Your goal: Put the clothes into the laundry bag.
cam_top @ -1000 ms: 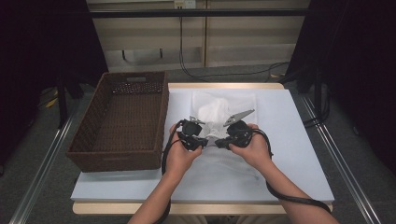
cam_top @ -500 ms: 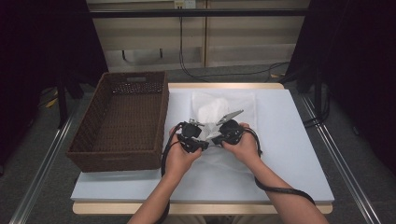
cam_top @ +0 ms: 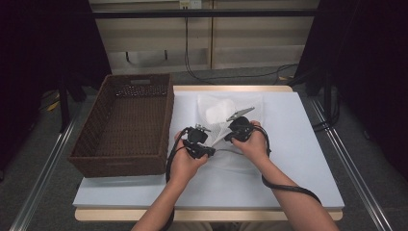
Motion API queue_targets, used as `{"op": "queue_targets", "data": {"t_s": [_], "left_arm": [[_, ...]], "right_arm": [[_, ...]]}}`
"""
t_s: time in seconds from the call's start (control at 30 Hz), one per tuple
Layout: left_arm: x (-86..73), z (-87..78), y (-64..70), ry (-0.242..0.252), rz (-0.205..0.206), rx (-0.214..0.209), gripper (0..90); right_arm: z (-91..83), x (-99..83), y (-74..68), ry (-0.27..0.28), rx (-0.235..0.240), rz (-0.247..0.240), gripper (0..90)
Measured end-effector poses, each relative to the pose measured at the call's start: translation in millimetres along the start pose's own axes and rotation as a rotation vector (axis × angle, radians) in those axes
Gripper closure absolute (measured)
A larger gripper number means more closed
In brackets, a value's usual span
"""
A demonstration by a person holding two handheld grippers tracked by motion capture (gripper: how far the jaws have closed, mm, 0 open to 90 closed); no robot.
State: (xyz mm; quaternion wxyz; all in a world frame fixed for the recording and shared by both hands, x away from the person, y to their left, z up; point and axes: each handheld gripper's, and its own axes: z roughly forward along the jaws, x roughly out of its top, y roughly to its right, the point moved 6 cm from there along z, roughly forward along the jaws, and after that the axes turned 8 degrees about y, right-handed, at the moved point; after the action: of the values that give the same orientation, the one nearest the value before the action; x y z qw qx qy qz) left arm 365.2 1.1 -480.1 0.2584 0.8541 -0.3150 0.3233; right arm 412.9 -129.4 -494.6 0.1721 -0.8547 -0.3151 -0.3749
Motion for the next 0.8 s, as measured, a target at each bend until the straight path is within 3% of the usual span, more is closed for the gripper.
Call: {"op": "queue_targets", "data": {"t_s": [0.17,0.4,0.6,0.8], "left_arm": [[2.1,-1.1,-1.4,0.022,0.013,0.014,83.9],[5.0,-4.4,1.0,0.044,0.023,0.020,84.0],[4.0,-3.3,-1.5,0.044,0.009,0.024,84.0],[4.7,-3.4,-4.2,0.045,0.008,0.023,83.9]], "right_arm": [[-11.0,-3.5,-6.5,0.005,0.038,-0.003,90.0],[-35.7,-5.2,-18.0,0.018,0.080,0.000,85.4],[-54.3,-4.7,-19.3,0.026,0.082,0.015,78.4],[-69.9,-6.7,-10.8,0.030,0.049,0.021,71.5]]}}
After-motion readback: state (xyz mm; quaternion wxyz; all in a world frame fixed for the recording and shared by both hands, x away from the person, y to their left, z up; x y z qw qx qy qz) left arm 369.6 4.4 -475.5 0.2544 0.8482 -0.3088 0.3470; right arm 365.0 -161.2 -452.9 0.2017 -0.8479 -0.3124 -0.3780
